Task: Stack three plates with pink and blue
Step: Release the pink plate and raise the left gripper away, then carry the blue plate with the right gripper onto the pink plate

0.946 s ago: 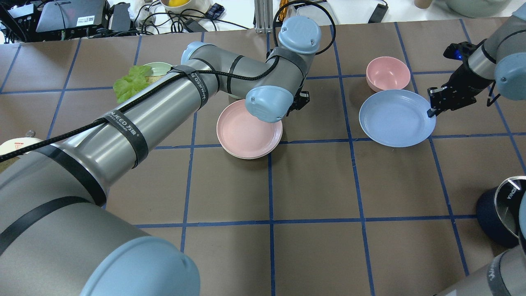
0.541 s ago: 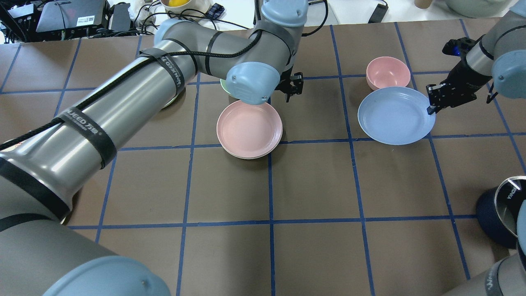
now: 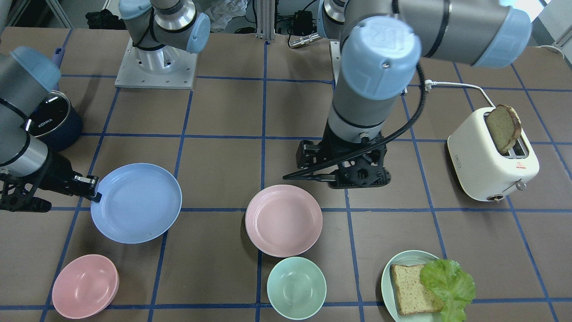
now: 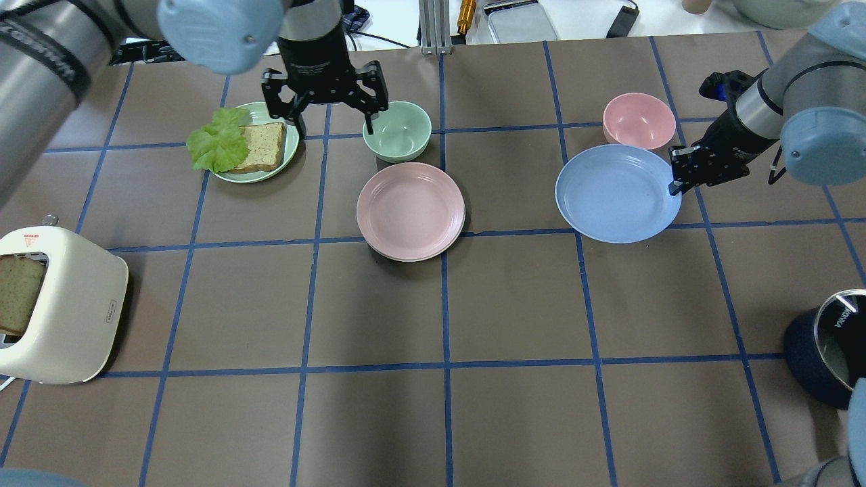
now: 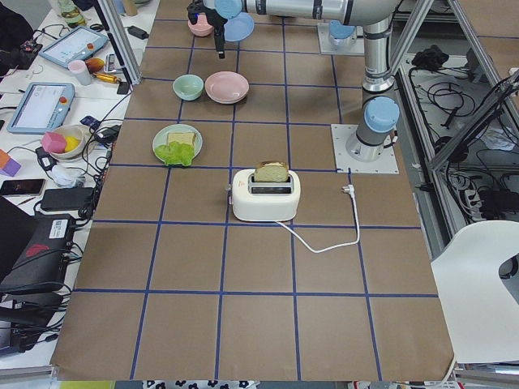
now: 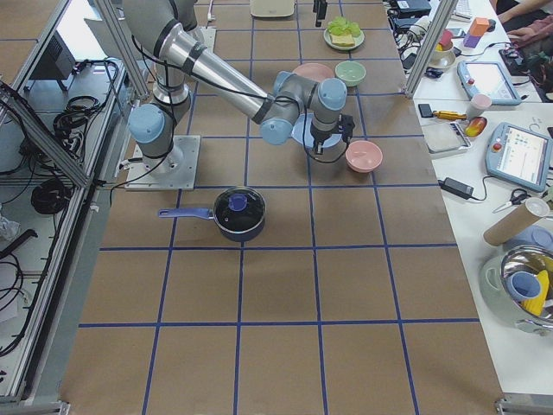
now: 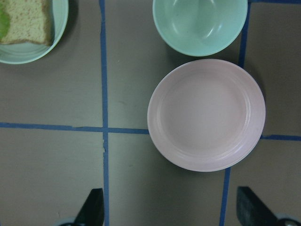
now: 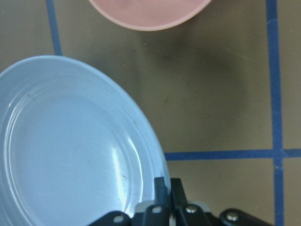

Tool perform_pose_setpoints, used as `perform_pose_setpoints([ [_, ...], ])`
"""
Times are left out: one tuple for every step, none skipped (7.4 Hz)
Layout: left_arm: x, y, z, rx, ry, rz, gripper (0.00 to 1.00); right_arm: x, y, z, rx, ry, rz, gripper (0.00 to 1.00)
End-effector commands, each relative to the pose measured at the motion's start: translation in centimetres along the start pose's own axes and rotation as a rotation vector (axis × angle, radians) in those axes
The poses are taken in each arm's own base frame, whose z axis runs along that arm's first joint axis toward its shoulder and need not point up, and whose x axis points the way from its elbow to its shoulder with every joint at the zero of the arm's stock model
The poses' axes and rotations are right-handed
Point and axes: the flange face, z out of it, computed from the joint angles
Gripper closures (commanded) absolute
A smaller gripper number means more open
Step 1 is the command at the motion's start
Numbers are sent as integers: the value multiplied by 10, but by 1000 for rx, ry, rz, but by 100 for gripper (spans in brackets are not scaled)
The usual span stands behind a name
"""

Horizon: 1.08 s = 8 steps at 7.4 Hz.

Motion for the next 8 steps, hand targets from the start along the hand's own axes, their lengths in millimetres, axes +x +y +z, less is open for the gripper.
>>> perform_pose_setpoints([
  [-57, 31, -23, -49, 13, -49, 0, -80, 17, 17, 62, 13, 62, 100],
  [-65, 51, -17, -64, 11, -61, 0, -120, 30, 30, 50, 5, 126, 100],
  [-67, 55, -6, -13, 20, -64, 0, -160, 29, 23, 110, 24, 151, 100],
  [-72, 48, -3, 31, 28, -66, 0, -195, 32, 27, 114, 24, 222, 100],
  [-72, 48, -5, 36, 28, -57, 0, -236, 42, 51, 92, 24, 253, 100],
  [-70, 48, -7, 47, 28, -48, 0, -275, 52, 57, 120, 6, 227, 100],
  [-69, 50, -9, 52, 33, -46, 0, -298, 64, 74, 95, 2, 264, 100],
  [-67, 50, -14, 62, 42, -46, 0, -307, 62, 82, 131, -16, 277, 100],
])
